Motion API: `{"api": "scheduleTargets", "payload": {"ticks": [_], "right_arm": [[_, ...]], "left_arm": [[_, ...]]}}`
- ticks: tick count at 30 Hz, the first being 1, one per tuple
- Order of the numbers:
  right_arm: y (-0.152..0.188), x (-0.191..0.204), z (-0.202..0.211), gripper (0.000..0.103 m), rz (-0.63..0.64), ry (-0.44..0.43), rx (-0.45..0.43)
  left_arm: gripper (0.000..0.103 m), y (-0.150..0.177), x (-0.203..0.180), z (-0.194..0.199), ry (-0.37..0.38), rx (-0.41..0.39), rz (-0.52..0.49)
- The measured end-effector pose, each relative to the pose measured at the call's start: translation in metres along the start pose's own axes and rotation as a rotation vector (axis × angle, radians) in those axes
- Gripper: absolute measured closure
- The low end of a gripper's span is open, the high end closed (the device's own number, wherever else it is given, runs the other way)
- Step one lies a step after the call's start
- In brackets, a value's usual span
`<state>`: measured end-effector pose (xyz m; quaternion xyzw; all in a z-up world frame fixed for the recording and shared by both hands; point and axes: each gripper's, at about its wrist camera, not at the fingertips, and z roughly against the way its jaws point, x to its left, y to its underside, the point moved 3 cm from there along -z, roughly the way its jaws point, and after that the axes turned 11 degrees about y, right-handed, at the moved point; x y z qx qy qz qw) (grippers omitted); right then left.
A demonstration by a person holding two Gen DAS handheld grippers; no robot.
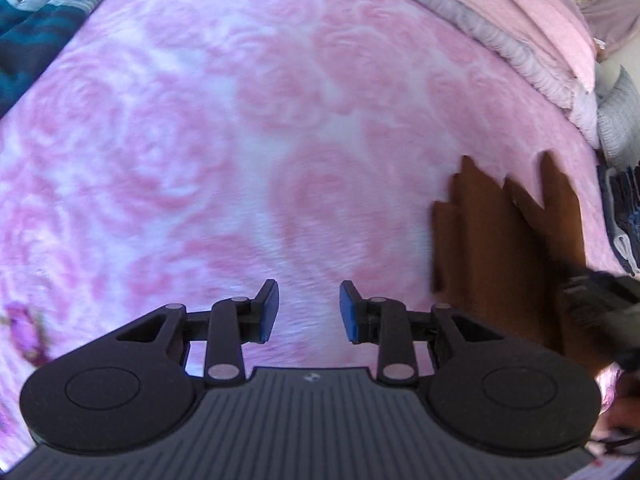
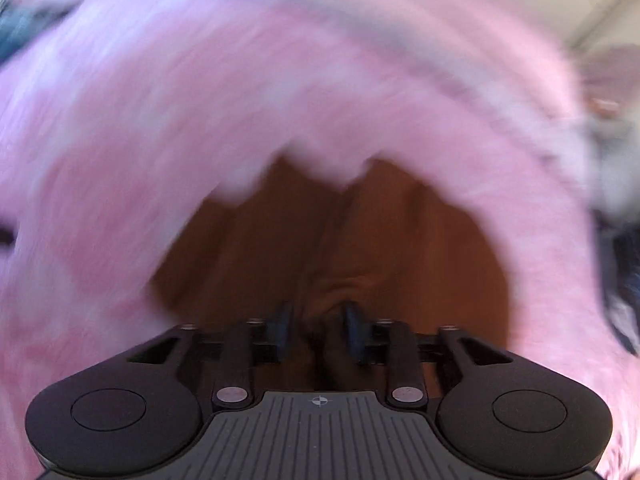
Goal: Fold large clothes
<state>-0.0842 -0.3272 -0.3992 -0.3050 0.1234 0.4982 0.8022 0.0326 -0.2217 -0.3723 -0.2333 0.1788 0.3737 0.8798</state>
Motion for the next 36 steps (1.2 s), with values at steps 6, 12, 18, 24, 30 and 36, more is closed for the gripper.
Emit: {"api": "scheduleTargets", "payload": {"ticks": [6,12,18,24,30,36], "right_arm": [[0.007,-0.034,0.038,0.057,-0.090,-0.158,-0.046],[0.040,-0.142,0.041,0.057,-0.419,-0.036,0.039],[0.085,-0.221,-0.042,0.057,-0.736,-0.027,0.287],[0.077,-0.242,-0.078,0.057,-0.835,-0.142,0.326],[0.072,-0.246,-0.103,0.057,-0.797,-0.157,0.322],[0.066,-0.241,-0.106,0.057,-0.752,-0.142,0.313]], "left_arm": [[0.076,0.005,0.002,-0.003,0.079,0.047,0.014],[0.076,-0.007,-0.049,-0.024,0.325,0.087,0.014],[0.076,-0.021,-0.113,-0.083,0.435,0.158,-0.067],[0.073,-0.031,-0.144,-0.130,0.415,0.186,-0.128],[0.073,-0.038,-0.153,-0.149,0.400,0.156,-0.144],[0.094,-0.036,-0.157,-0.147,0.417,0.128,-0.180]]}}
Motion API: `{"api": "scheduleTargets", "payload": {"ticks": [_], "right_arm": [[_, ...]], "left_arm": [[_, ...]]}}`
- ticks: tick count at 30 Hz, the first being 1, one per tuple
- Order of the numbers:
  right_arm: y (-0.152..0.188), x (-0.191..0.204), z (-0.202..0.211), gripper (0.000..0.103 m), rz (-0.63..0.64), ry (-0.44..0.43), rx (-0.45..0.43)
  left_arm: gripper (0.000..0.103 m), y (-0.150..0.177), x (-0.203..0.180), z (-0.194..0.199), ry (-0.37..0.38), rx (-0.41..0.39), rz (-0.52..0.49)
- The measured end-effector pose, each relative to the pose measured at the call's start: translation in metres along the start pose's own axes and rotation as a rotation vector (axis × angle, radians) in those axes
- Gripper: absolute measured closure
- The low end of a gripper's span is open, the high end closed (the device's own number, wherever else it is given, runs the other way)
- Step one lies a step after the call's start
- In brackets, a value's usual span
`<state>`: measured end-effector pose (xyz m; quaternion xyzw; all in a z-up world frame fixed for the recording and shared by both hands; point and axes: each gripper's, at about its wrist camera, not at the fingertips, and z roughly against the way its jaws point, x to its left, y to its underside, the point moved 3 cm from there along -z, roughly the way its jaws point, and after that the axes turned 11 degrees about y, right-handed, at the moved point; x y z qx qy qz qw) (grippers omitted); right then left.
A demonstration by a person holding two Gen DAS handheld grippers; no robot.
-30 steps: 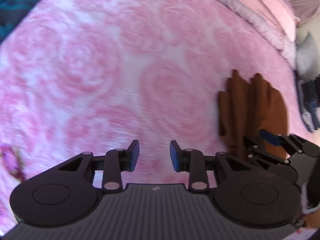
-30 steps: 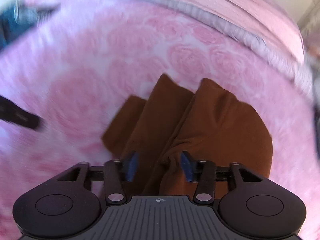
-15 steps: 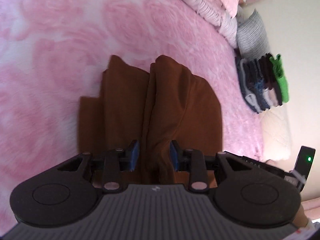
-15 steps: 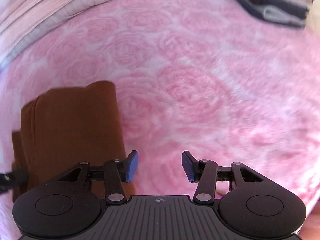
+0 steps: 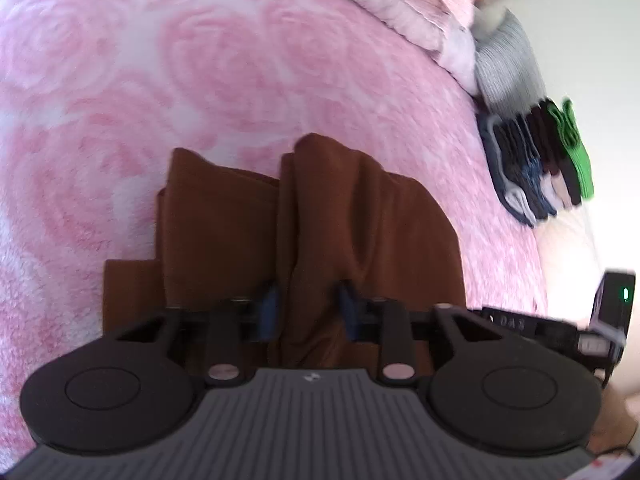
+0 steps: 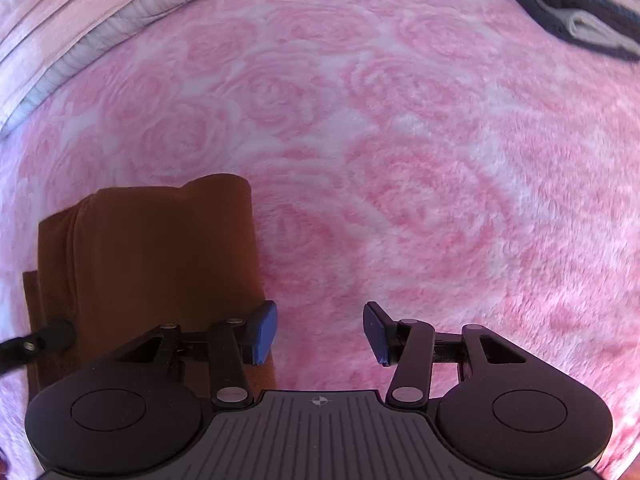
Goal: Fold large clothes
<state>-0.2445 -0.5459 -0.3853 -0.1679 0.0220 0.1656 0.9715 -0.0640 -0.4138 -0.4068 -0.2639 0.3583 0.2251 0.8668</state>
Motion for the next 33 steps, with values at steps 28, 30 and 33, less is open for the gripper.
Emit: {"api": "scheduleTargets", "payload": {"ticks": [28,30,33], "right_arm": [[0.057,0.007,0.063,0.058,0.099,-0.251,-0.094],[0.068,0.011,0.054,0.058,0.141,-0.222,-0.021],[0.072,0.022,0.039,0.058,0.187,-0.158,0.047]], "left_arm": [[0.075,0.084,0.016,0.121,-0.027,-0.120,0.156],[0.075,0.098,0.004,0.120,-0.040,-0.103,0.109],[0.082,0.111,0.003,0.102,-0.198,-0.061,0.064]]}}
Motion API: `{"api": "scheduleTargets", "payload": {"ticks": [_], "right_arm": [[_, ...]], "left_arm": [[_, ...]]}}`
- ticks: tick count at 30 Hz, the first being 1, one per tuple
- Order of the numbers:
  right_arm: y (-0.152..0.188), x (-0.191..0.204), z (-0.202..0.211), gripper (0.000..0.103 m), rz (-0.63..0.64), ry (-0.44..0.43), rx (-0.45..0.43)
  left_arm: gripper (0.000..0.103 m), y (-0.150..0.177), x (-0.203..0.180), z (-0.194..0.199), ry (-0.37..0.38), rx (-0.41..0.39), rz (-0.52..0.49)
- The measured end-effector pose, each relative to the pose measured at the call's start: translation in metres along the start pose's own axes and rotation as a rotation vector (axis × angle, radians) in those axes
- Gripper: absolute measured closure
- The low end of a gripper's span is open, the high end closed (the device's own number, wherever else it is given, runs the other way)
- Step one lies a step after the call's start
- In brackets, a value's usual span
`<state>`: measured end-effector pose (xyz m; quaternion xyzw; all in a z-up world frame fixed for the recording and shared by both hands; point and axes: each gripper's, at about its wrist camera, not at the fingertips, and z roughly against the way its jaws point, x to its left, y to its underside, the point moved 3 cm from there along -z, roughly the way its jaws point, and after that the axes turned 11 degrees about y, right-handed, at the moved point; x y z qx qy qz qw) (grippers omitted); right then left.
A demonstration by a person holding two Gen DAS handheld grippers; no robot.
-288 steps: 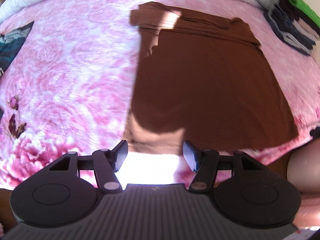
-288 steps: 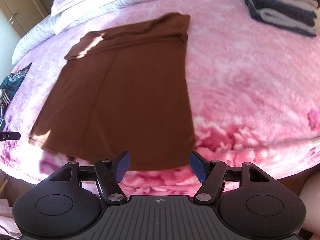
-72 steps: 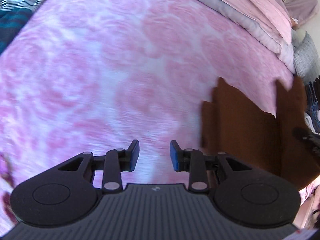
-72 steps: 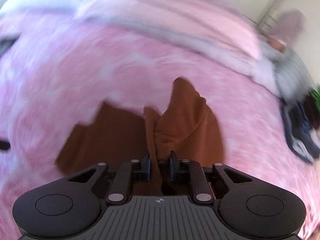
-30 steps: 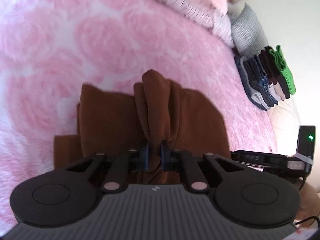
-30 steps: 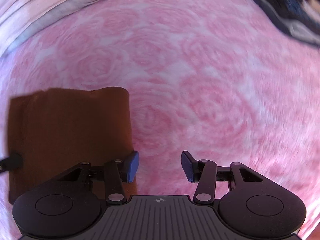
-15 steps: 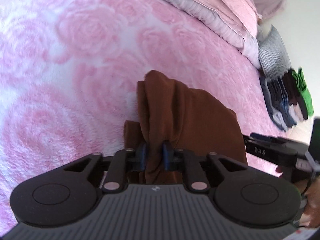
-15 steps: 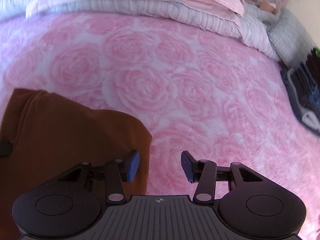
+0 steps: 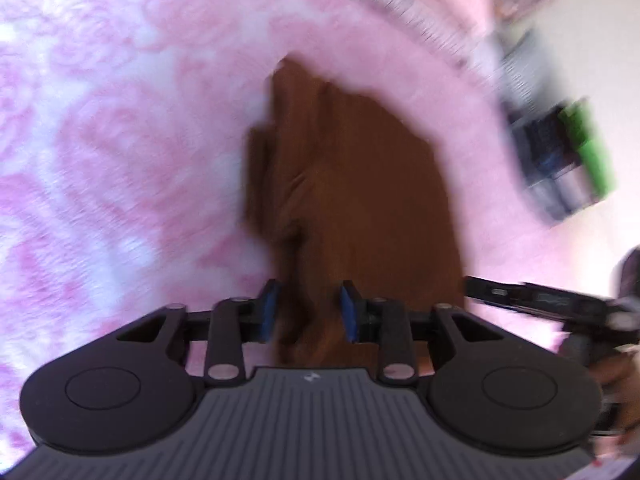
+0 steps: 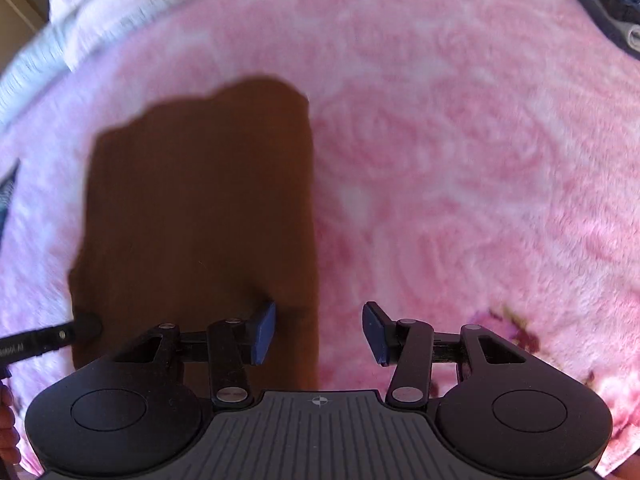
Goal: Fold large clothes
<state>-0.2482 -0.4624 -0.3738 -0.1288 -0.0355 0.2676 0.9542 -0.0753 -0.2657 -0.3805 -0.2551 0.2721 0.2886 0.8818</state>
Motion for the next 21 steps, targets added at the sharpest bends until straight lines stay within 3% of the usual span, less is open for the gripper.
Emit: {"api": "scheduleTargets", "payload": {"ticks": [3,5,15,17,20,21], "right_arm": [[-0.010,0.010,0.006,0.058,0.043,0.030,0.005],[-0.013,0.015,0.012,0.058,0.071,0.033,0.000],[-0.001,0.013,0.025,0.058,0.148,-0.034,-0.003],[0.001,0.003,0.026,0.058,0.145,-0.041,-0.002],[0.005,-0.019,0.023,0.058,0.115,-0.036,0.014],[0.005,-0.027,0.021,0.058,0.105,-0.032,0.025]], "left_arm": [[0.082,0.004,0.006,-0.006,-0.030,-0.021,0.067],[0.082,0.005,-0.001,-0.001,-0.046,-0.050,0.052],[0.079,0.035,-0.019,0.041,-0.121,-0.213,0.211],[0.069,0.043,-0.023,0.046,-0.100,-0.238,0.263],[0.053,0.062,-0.027,0.043,-0.016,-0.257,0.378],[0.052,0.069,-0.027,0.038,0.018,-0.264,0.426]]}}
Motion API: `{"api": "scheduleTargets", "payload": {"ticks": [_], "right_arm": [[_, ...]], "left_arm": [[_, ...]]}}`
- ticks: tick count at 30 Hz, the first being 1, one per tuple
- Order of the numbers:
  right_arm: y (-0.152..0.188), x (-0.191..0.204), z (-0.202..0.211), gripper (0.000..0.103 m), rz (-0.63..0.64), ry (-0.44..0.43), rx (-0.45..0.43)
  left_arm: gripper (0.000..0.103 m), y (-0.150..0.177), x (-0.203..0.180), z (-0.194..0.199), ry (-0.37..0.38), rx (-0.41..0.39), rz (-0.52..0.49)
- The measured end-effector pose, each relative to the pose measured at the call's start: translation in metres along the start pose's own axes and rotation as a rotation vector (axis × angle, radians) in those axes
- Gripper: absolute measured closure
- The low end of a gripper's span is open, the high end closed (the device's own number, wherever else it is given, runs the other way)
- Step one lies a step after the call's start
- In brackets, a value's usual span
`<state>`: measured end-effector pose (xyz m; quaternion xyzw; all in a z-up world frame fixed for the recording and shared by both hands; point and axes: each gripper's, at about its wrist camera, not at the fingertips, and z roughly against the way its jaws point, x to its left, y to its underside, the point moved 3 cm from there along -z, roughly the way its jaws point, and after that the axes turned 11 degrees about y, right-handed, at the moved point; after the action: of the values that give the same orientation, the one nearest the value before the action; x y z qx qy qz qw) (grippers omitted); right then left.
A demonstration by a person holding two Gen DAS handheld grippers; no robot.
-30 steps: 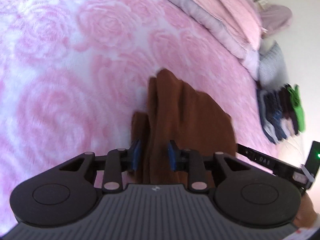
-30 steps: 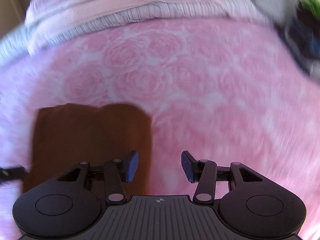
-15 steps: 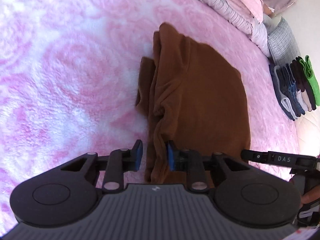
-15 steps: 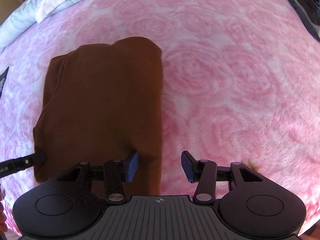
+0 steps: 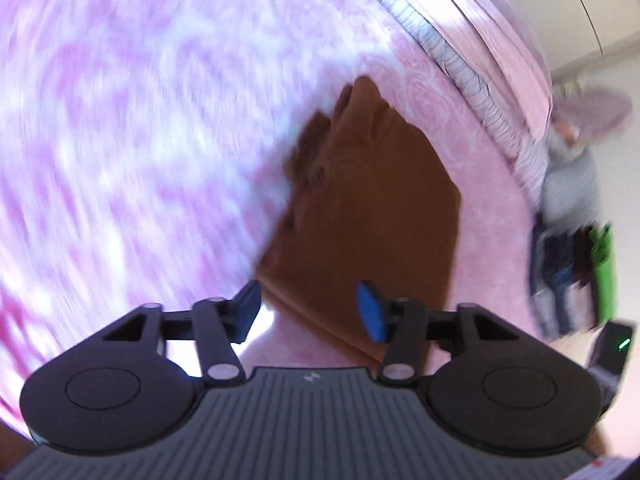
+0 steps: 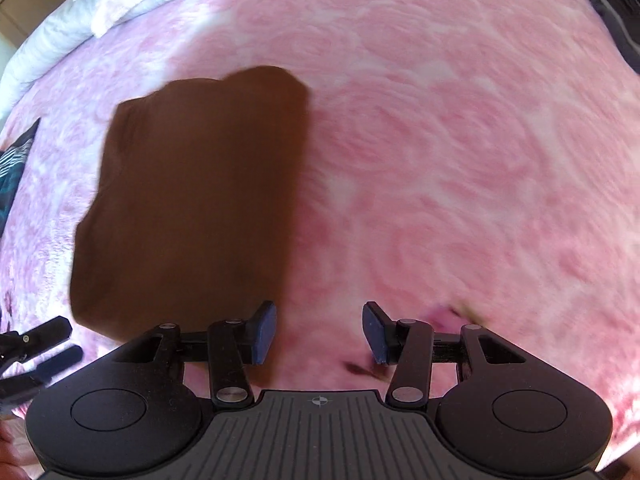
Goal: Fold large clothes
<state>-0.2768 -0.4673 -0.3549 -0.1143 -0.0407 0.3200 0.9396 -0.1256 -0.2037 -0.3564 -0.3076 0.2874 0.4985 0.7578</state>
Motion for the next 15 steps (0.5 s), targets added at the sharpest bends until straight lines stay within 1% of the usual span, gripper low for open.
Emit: {"api": "scheduleTargets", "payload": {"ticks": [2,4,7,9,10,11,13,15], "right_arm": [[0.003,-0.017,-0.003,0.058,-0.015,0.014,0.022],[0.006,-0.032,-0.004,0.058,-0.024,0.030,0.034],[0.008,-0.052,-0.006,0.058,-0.041,0.045,0.042],[0.009,-0.061,-0.008,0.058,-0.049,0.048,0.047],[0.009,-0.063,-0.008,0.058,-0.052,0.050,0.051],[0.009,-0.066,-0.008,0.058,-0.053,0.049,0.053],[0.008,-0.068,-0.010,0.058,-0.049,0.042,0.056],[0.006,-0.068,-0.010,0.058,-0.042,0.033,0.049]], "left_arm": [[0.051,0.012,0.009,-0.009,0.053,0.000,0.124],[0.051,0.022,0.020,-0.020,0.095,-0.044,0.235],[0.051,0.031,0.033,-0.037,0.129,-0.119,0.358],[0.058,0.031,0.039,-0.046,0.128,-0.182,0.407],[0.067,0.028,0.040,-0.050,0.125,-0.215,0.403],[0.082,0.025,0.040,-0.054,0.106,-0.232,0.388],[0.091,0.015,0.036,-0.060,0.078,-0.234,0.344],[0.093,0.005,0.025,-0.056,0.043,-0.231,0.251]]}}
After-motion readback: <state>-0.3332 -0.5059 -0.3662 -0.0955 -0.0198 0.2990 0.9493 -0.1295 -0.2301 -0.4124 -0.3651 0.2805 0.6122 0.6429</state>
